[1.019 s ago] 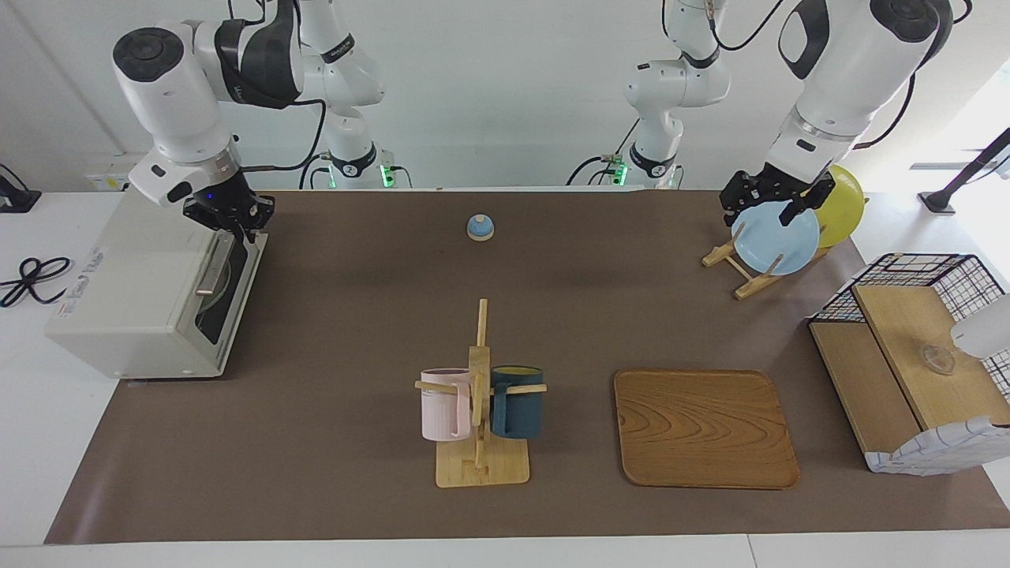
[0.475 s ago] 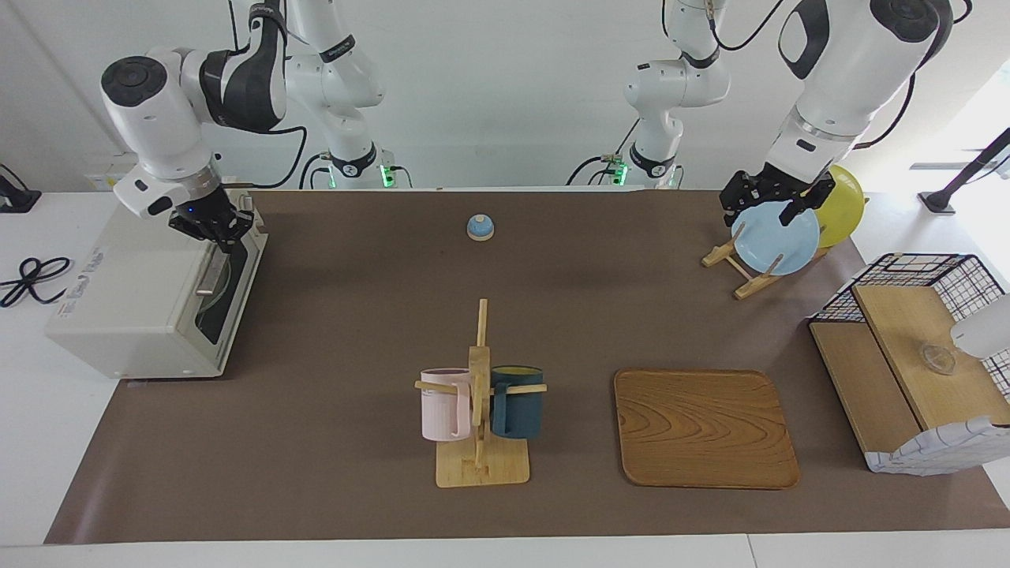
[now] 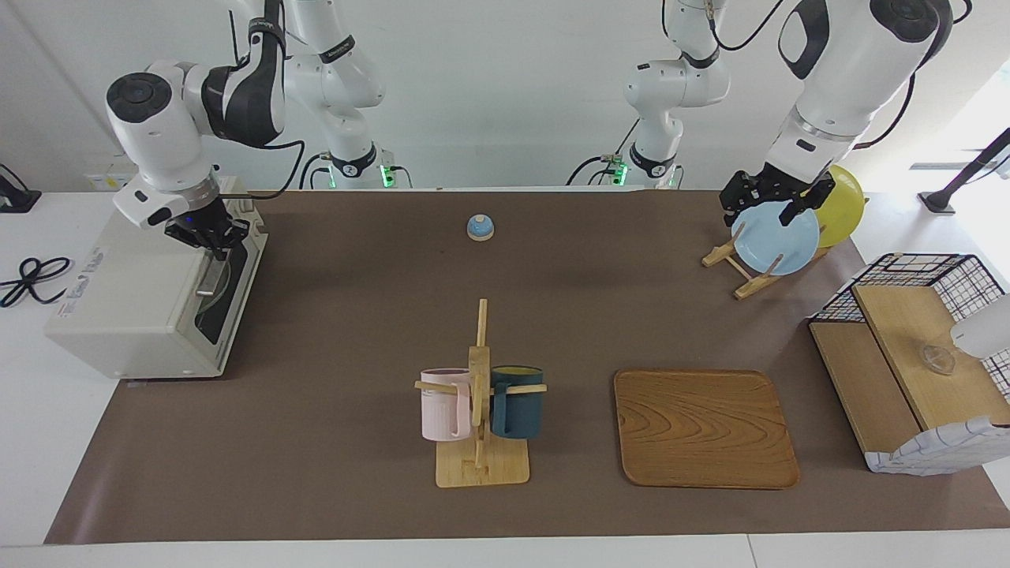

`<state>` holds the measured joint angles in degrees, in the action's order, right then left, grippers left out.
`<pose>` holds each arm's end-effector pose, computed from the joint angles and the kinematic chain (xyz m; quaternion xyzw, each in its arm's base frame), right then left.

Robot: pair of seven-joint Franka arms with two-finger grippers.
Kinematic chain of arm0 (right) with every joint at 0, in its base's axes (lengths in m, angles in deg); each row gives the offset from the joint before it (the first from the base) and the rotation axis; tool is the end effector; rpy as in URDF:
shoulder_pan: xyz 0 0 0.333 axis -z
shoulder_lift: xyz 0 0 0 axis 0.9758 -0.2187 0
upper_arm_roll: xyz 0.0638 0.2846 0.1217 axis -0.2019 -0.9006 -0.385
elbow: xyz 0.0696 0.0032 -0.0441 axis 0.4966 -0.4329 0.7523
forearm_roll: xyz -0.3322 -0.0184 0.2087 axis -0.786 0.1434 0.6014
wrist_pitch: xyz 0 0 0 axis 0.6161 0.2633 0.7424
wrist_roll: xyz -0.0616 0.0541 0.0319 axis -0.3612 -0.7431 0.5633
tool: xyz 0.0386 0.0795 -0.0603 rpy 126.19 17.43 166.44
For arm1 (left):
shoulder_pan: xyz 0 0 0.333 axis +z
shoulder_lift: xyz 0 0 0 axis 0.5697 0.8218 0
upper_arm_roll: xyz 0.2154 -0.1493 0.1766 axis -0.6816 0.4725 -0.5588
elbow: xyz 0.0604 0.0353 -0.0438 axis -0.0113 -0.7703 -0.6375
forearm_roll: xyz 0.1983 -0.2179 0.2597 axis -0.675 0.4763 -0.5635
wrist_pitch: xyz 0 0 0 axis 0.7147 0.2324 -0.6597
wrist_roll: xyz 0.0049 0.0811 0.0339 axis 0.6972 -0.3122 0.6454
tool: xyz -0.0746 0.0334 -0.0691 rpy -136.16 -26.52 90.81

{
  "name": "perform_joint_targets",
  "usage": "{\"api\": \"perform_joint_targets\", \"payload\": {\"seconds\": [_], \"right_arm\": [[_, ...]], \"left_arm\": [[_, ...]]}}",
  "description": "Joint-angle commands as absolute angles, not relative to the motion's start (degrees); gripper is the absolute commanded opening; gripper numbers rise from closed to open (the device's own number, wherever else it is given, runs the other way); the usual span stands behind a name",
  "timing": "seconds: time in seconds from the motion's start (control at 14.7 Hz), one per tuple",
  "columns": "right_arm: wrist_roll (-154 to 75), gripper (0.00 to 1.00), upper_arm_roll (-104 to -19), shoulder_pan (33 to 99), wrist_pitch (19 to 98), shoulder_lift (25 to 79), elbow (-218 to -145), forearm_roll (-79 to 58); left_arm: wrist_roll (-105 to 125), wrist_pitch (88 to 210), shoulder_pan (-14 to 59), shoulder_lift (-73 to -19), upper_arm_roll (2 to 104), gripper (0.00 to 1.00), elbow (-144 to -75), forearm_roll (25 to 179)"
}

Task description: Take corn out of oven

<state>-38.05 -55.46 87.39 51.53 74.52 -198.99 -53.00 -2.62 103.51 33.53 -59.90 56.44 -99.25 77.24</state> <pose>0.5016 -0.0949 0.4694 0.9944 0.0385 -0.0411 0.0894 0.5301 -0.0721 0.5933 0.9991 -0.0389 -0.0174 0.0013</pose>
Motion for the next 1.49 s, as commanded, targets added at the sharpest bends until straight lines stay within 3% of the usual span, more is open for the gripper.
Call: {"api": "perform_joint_targets", "payload": {"seconds": [0.0, 0.88, 1.22, 1.43], "right_arm": [[-39.6, 0.0, -55.8, 87.5, 53.2, 72.8, -200.3, -53.1], [-46.2, 0.0, -56.0, 82.7, 60.8, 64.9, -200.9, -46.9], [-49.1, 0.0, -56.1, 79.9, 71.1, 64.3, -207.9, -46.7], [-49.4, 0.0, -56.1, 79.8, 72.2, 61.8, -208.6, -46.7]], "left_arm": [[-2.9, 104.0, 34.3, -60.9, 57.0, 1.0, -100.2, 77.3], [-2.9, 103.8, 34.3, -61.0, 57.0, 1.0, -100.2, 77.3], [-2.9, 104.1, 34.4, -60.9, 56.9, 1.0, -100.2, 77.3], [-3.1, 104.3, 34.4, -60.9, 56.9, 1.0, -100.2, 77.3]]}}
